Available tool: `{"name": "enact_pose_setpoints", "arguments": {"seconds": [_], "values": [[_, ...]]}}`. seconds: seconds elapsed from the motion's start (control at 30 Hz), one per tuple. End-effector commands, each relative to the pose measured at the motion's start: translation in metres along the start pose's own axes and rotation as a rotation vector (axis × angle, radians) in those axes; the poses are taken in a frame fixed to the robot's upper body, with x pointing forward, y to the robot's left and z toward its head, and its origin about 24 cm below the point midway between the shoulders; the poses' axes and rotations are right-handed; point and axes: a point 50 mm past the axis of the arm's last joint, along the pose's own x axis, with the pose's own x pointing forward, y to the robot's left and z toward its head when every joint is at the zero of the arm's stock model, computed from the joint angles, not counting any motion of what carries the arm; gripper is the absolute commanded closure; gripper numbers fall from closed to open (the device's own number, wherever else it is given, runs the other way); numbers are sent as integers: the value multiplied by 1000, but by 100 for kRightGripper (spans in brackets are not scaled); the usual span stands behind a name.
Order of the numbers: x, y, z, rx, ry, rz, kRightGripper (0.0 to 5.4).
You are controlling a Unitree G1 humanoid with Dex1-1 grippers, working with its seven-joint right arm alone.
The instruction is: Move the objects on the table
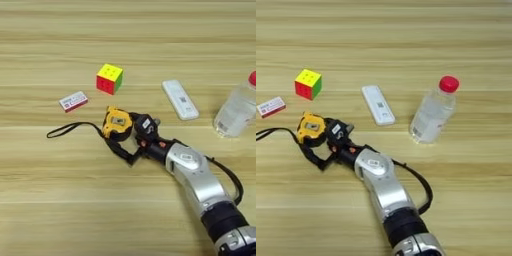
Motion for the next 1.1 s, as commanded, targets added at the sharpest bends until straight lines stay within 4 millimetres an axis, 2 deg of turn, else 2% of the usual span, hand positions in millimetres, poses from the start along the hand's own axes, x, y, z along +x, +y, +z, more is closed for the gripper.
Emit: {"name": "enact_pose_setpoints", "arguments": {"seconds": [0.03, 0.17, 0.4, 1.1], "values": [[11, -9, 26, -63, -99, -30, 4], [12, -9, 25, -51, -103, -39, 4], [11, -11, 24, -31, -113, -75, 67], [-18, -31, 25, -68, -120, -415, 67]]}}
